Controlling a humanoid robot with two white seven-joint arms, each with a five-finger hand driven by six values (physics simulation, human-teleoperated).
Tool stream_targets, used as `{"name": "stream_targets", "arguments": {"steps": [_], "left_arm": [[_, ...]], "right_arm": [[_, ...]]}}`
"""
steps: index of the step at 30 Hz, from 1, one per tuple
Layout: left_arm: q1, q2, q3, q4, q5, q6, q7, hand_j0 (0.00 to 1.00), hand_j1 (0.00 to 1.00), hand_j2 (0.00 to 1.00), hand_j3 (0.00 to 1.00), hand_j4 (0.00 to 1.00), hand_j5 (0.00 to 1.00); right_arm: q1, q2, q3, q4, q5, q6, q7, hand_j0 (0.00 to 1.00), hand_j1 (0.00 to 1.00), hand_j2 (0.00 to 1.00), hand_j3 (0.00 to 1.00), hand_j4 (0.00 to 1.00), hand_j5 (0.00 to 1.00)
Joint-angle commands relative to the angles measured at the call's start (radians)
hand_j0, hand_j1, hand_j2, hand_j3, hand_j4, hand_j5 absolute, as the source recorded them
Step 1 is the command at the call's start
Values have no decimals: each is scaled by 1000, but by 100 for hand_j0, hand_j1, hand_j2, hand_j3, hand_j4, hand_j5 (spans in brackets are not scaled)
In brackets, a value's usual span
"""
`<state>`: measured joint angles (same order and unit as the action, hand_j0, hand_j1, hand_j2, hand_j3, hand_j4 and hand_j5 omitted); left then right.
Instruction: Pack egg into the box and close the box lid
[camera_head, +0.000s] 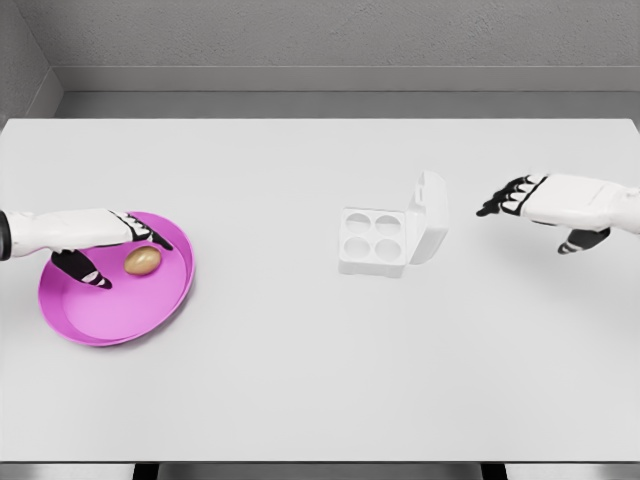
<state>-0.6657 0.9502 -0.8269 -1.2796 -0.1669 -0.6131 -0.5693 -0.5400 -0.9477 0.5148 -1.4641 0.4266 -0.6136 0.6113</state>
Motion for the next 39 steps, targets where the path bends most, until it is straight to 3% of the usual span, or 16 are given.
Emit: {"name": "stream_targets", "arguments": {"steps": [1, 17, 20, 24, 39], "left_arm": [[0, -7, 0, 0, -2, 2, 0, 86, 86, 86, 86, 86, 86], [0, -19, -3, 0, -22, 2, 0, 86, 86, 86, 86, 86, 86], [0, -22, -3, 0, -22, 2, 0, 77, 77, 77, 77, 77, 77], [-3, -37, -3, 5, -37, 2, 0, 73, 73, 73, 73, 73, 73], [-5, -33, 0, 5, -42, 2, 0, 74, 74, 74, 74, 74, 74]], "right_arm": [[0, 3, 17, 13, -3, 3, 0, 100, 100, 100, 100, 100, 100], [-2, 23, 17, 2, -8, 3, 0, 100, 100, 100, 100, 100, 100], [-5, 23, 16, 2, -9, 3, 0, 100, 100, 100, 100, 100, 100], [-5, 23, 16, 2, -9, 3, 0, 100, 100, 100, 100, 100, 100], [-5, 15, 11, -5, -12, 3, 0, 100, 100, 100, 100, 100, 100]]}}
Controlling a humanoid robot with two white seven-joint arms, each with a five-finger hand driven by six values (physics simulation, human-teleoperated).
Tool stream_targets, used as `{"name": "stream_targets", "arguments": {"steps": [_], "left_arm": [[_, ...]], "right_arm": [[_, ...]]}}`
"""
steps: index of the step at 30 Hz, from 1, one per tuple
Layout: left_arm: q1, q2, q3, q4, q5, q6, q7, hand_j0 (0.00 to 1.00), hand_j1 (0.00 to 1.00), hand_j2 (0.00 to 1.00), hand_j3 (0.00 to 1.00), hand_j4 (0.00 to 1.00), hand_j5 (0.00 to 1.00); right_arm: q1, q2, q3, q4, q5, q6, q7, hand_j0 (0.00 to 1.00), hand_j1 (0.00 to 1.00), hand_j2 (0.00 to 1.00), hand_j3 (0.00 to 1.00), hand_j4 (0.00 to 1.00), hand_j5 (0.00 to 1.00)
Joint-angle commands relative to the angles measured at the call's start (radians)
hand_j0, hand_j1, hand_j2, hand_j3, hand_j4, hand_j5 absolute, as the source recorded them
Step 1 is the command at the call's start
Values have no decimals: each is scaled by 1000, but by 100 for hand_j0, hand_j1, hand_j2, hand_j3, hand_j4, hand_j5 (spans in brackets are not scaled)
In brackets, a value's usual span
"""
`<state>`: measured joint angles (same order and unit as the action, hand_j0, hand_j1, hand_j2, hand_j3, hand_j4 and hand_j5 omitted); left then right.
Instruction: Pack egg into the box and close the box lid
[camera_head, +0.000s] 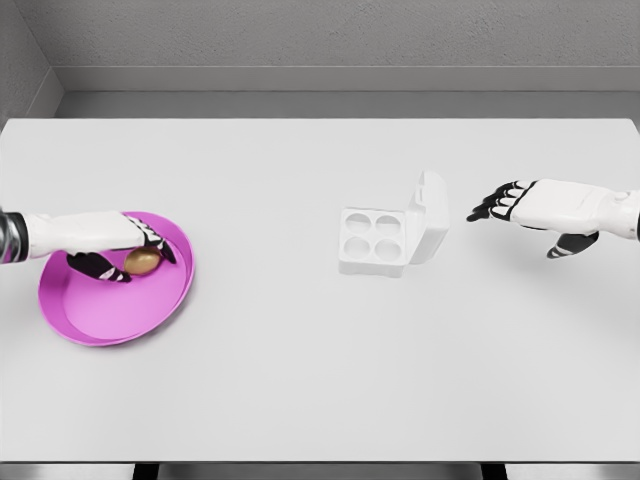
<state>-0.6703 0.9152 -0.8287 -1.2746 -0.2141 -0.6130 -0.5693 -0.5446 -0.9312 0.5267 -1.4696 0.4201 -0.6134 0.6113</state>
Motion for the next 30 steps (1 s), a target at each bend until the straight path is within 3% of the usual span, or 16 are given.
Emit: {"name": "stream_targets", "arguments": {"steps": [1, 8, 9, 21, 30], "left_arm": [[0, 4, 2, 0, 5, 2, 0, 74, 74, 74, 74, 74, 74], [2, 4, 0, 0, 5, 2, 0, 72, 72, 72, 72, 72, 72], [2, 4, -1, 0, 4, 2, 0, 65, 65, 65, 65, 65, 65], [5, 1, -12, -8, -2, 2, -1, 46, 46, 46, 46, 46, 46], [0, 10, -12, -61, 4, 2, 3, 45, 45, 45, 45, 45, 45]], "right_arm": [[0, -1, -1, -2, -6, 3, 0, 100, 100, 100, 100, 100, 100], [0, -5, -1, -12, -6, 3, 0, 100, 100, 100, 100, 100, 100], [0, -5, -1, -12, -6, 3, 0, 100, 100, 100, 100, 100, 100], [-3, -8, -1, -21, -9, 3, 0, 100, 100, 100, 100, 100, 100], [-2, -8, -1, -29, -9, 3, 0, 100, 100, 100, 100, 100, 100]]}}
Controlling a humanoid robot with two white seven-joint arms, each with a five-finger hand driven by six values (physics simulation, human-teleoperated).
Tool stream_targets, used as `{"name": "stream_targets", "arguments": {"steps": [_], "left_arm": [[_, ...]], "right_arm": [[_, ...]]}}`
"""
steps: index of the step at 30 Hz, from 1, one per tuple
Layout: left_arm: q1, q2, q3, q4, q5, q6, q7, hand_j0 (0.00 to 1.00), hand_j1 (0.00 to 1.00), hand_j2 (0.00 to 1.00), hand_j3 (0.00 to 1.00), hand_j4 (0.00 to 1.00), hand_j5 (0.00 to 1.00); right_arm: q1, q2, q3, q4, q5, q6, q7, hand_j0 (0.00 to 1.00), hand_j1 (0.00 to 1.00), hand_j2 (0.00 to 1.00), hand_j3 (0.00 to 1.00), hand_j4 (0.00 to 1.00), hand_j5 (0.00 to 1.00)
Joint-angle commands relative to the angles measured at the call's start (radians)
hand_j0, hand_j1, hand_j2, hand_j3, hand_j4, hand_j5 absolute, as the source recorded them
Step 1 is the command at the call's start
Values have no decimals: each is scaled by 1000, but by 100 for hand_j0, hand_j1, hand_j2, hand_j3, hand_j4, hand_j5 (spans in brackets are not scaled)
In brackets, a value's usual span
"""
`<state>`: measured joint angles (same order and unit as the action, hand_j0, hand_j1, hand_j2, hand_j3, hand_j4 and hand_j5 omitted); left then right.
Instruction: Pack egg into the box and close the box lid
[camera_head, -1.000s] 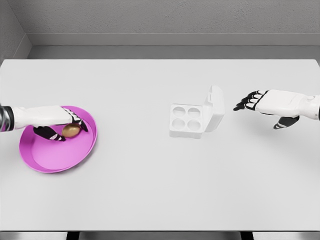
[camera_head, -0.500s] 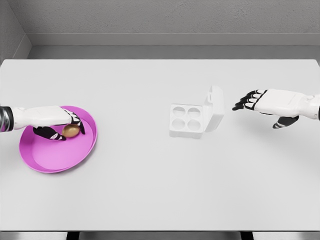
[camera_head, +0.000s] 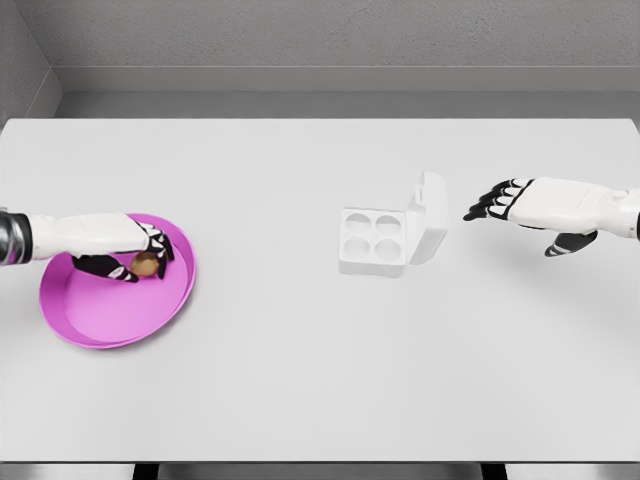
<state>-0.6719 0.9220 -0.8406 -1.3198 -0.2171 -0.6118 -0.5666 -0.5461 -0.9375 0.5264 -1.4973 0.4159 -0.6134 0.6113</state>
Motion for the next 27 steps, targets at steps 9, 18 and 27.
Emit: {"name": "stream_targets", "arguments": {"steps": [9, 18, 27], "left_arm": [[-37, 3, 0, -35, 50, 1, 11, 45, 45, 45, 45, 45, 45], [-69, -72, 0, -35, 50, 1, 11, 45, 45, 45, 45, 45, 45], [-100, -167, -8, -33, 50, 1, 11, 45, 45, 45, 45, 45, 45]], "right_arm": [[2, -3, -8, -1, -5, 3, 0, 100, 100, 100, 100, 100, 100], [11, -12, -49, 6, -5, 3, 0, 100, 100, 100, 100, 100, 100], [11, -17, -75, 5, -6, 3, 0, 100, 100, 100, 100, 100, 100]]}}
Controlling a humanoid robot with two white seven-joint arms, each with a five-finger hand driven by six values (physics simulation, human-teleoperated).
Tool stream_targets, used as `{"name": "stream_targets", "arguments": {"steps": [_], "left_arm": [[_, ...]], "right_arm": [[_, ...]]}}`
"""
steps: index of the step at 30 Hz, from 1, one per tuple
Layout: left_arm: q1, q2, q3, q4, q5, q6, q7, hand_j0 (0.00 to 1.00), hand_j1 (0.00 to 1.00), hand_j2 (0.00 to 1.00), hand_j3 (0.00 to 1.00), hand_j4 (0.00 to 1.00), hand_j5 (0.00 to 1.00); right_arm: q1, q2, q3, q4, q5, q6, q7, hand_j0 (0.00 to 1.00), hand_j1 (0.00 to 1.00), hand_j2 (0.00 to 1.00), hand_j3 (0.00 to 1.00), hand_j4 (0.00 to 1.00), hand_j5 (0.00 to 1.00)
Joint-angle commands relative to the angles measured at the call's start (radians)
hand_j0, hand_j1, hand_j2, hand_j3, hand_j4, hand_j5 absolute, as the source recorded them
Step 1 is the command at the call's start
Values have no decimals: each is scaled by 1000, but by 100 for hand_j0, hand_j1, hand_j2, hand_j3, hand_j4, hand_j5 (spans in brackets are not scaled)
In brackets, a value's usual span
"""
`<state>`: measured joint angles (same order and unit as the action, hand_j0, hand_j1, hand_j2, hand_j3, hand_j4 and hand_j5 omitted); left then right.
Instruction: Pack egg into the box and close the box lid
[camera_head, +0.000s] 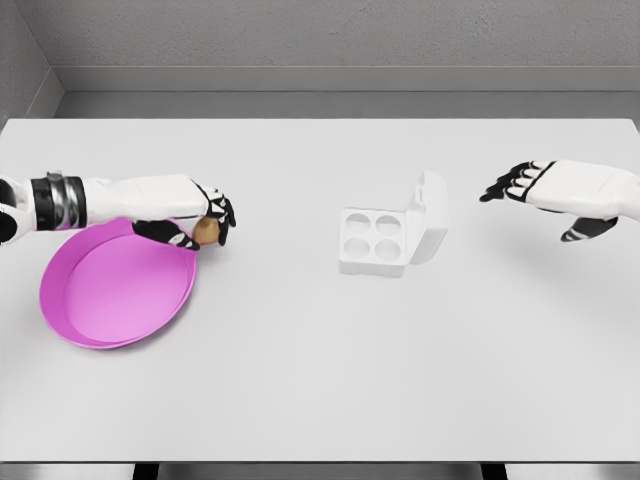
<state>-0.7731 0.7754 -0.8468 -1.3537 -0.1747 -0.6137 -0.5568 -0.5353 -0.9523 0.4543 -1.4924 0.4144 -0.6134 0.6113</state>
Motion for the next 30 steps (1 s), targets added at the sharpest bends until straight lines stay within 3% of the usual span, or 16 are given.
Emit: {"name": "stream_targets", "arguments": {"steps": [1, 30], "left_arm": [[-5, -37, -8, 1, 6, 3, 0, 44, 44, 44, 44, 44, 44], [-130, -357, -113, 33, -6, 3, -9, 41, 41, 41, 41, 41, 41]], "right_arm": [[2, -2, -3, -2, -5, 3, 0, 100, 100, 100, 100, 100, 100], [-2, -2, 12, -14, -5, 3, 0, 100, 100, 100, 100, 100, 100]]}}
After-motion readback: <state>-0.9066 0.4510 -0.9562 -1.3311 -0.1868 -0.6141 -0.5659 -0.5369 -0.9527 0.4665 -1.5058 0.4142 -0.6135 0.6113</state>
